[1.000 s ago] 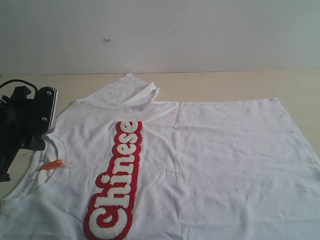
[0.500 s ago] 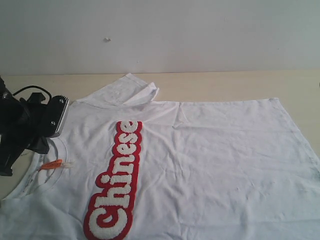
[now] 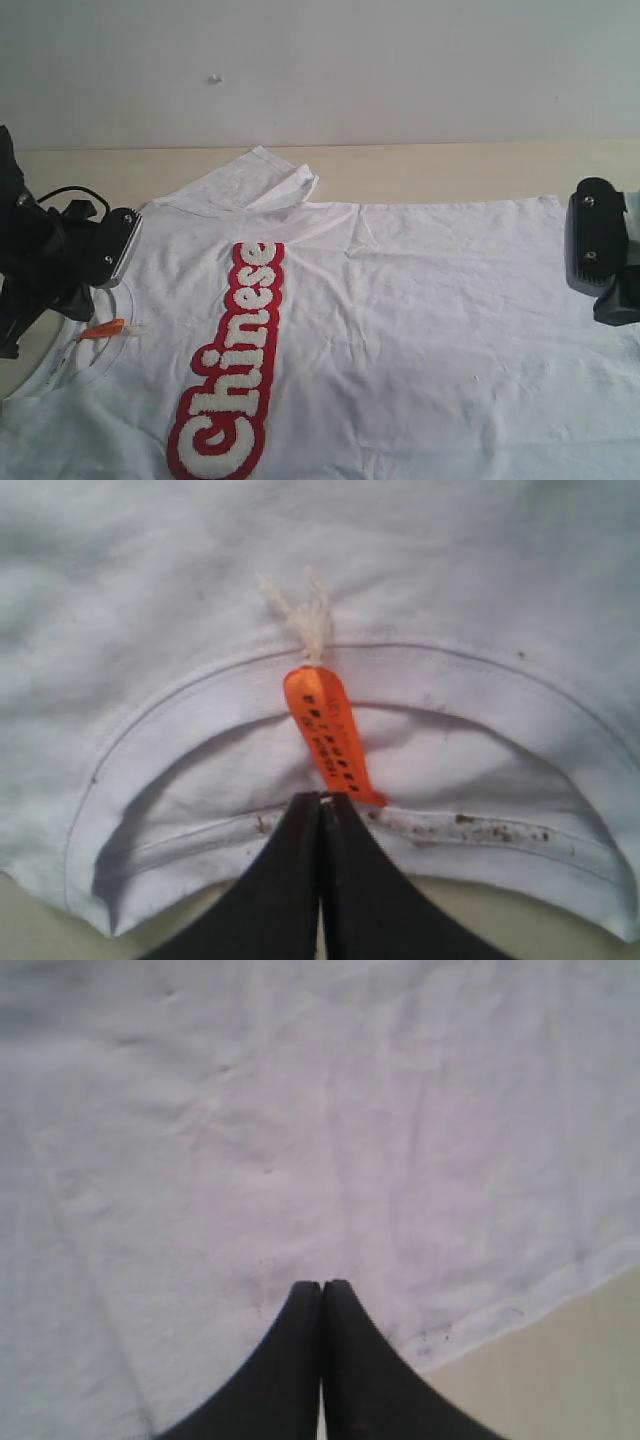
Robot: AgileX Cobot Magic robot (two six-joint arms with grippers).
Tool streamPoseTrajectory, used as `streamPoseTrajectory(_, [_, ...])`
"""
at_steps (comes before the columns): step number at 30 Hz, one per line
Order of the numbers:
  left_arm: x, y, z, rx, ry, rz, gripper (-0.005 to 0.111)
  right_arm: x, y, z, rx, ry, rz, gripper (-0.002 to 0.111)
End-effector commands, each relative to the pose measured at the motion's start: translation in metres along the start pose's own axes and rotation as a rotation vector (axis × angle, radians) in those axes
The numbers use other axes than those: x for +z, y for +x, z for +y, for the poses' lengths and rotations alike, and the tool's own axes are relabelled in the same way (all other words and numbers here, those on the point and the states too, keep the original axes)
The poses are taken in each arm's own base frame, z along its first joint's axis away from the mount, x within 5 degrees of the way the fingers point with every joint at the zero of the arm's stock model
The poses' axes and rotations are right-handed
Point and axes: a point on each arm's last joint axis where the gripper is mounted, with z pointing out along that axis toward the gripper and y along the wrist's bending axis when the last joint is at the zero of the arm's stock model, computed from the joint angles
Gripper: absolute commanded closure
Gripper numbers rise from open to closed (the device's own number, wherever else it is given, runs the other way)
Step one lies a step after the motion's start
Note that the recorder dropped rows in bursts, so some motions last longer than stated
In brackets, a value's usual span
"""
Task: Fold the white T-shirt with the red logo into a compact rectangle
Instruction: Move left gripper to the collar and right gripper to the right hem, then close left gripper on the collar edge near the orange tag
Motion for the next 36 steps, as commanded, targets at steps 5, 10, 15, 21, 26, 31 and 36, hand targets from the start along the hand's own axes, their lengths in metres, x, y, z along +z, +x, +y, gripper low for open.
streamPoseTrajectory(5, [0.001,0.002,-0.006,-0.066,0.1,0.004,0.107,0.038,-0.012,-0.037,-0.022,-0.102,0.022,0.108])
streamPoseTrajectory(10, [0.001,0.002,-0.01,-0.071,0.146,0.004,0.107,0.054,-0.016,-0.051,-0.021,-0.139,0.032,0.108])
streamPoseTrajectory(15, [0.001,0.002,-0.009,-0.071,0.139,0.004,0.107,0.068,-0.014,-0.047,-0.017,-0.222,0.056,0.108])
streamPoseTrajectory(21, [0.001,0.002,-0.006,-0.071,0.109,0.003,0.107,0.072,-0.013,-0.042,0.003,-0.282,0.066,0.108])
streamPoseTrajectory(26, [0.001,0.001,-0.006,-0.091,0.109,-0.007,0.085,0.072,-0.013,-0.042,0.039,-0.281,0.071,0.108])
streamPoseTrajectory(31, [0.002,0.001,-0.003,-0.125,0.073,-0.008,0.024,0.072,-0.013,-0.042,0.049,-0.282,0.073,0.108])
streamPoseTrajectory(36, [0.002,0.001,0.001,-0.173,0.029,-0.009,0.001,0.072,-0.014,-0.042,0.063,-0.285,0.062,0.108])
